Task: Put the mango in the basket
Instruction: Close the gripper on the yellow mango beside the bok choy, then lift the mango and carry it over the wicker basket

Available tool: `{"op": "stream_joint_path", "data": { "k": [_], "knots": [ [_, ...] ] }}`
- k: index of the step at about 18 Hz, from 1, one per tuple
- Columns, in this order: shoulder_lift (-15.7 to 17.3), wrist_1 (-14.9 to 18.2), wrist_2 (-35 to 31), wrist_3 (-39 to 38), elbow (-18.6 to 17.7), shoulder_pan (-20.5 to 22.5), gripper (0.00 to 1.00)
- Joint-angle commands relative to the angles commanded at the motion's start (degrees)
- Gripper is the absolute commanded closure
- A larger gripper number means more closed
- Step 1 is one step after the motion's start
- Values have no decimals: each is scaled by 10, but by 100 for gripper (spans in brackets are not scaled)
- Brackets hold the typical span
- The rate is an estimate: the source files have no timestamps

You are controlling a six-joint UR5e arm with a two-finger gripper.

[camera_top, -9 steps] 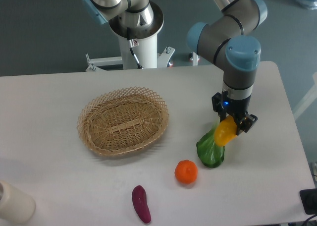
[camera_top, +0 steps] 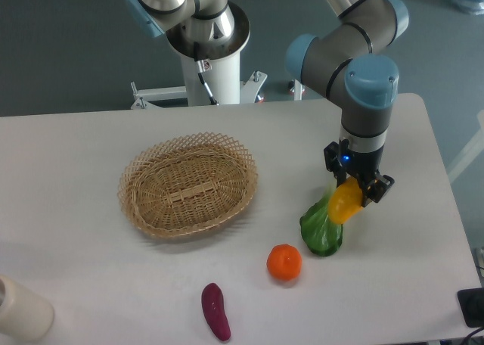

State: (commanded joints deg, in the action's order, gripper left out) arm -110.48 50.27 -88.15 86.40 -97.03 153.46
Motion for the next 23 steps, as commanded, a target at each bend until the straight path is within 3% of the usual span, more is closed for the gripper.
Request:
{"op": "stream_joint_path", "data": {
  "k": [11,17,23],
  "knots": [
    [-1,12,4,-28,-3,-3,47],
    [0,11,-1,-54,-10,-36,47],
    [39,11,0,-89,-46,-83,46]
  ]
}}
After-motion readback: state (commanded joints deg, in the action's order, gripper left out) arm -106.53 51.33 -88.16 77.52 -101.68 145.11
